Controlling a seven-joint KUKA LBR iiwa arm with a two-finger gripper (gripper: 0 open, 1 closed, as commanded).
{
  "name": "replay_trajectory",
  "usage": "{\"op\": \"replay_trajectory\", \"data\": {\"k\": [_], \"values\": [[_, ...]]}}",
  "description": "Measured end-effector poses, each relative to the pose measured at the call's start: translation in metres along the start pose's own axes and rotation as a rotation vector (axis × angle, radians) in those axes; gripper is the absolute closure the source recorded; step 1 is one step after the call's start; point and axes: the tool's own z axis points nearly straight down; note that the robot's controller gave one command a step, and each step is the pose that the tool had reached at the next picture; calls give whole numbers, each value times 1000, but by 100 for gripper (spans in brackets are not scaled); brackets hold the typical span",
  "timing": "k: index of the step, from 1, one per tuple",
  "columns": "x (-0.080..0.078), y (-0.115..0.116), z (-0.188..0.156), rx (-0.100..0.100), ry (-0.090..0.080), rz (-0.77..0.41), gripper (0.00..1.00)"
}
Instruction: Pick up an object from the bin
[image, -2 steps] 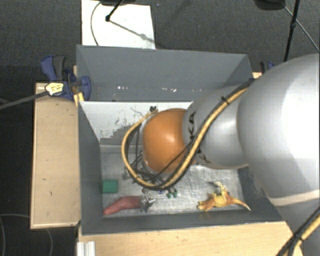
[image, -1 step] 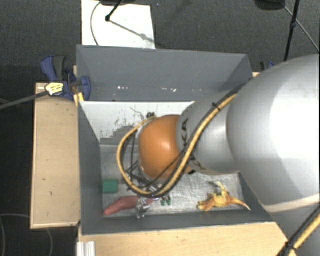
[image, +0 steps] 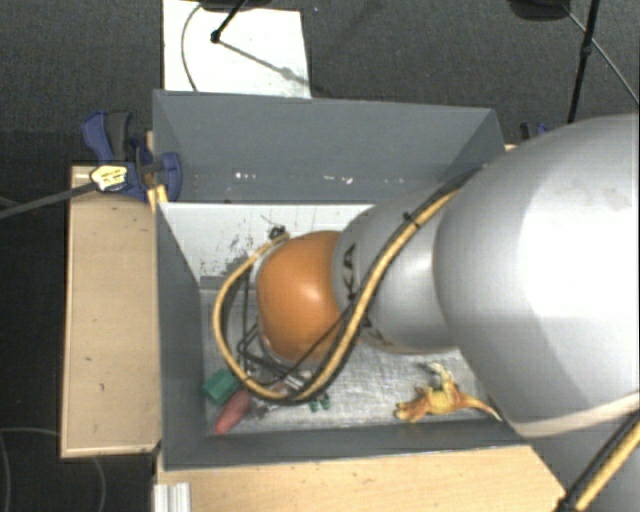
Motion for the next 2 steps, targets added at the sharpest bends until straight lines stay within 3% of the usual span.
{"op": "replay_trajectory", "data": {"k": [1,2], "values": [[0,0,0,0,0,2,100],[5,5,-42,-3,6,20,100]]}}
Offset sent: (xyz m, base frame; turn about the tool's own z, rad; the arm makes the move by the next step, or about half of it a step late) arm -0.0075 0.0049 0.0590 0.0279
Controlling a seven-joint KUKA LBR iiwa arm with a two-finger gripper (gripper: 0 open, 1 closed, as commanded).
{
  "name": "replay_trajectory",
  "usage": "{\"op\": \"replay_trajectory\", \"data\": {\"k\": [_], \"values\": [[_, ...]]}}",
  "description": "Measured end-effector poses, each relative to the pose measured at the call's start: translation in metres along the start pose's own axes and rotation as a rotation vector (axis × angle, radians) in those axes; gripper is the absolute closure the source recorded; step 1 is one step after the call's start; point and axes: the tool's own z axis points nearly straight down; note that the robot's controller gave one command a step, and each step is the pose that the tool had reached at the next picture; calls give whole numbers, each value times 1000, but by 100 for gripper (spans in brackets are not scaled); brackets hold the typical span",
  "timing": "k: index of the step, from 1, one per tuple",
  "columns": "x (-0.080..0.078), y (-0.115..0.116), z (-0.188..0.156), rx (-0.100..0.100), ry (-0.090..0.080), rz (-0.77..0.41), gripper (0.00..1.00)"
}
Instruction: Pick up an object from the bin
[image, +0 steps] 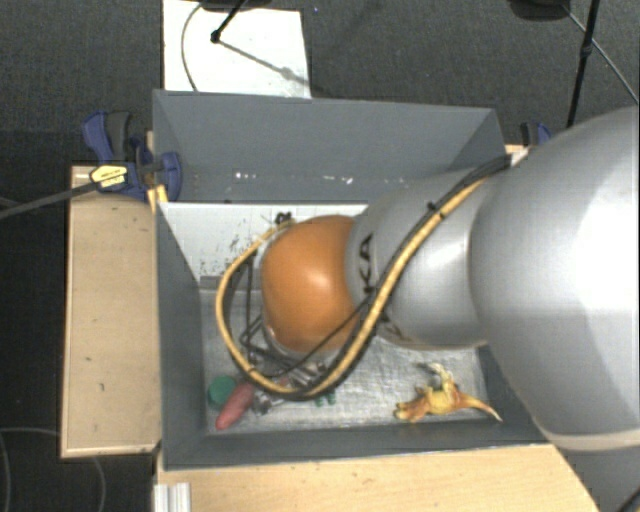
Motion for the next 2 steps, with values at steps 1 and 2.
{"op": "replay_trajectory", "data": {"k": [1,2], "values": [[-4,-21,-50,-1,-3,-1,100],[-19,8,-93,-1,-5,39,100]]}}
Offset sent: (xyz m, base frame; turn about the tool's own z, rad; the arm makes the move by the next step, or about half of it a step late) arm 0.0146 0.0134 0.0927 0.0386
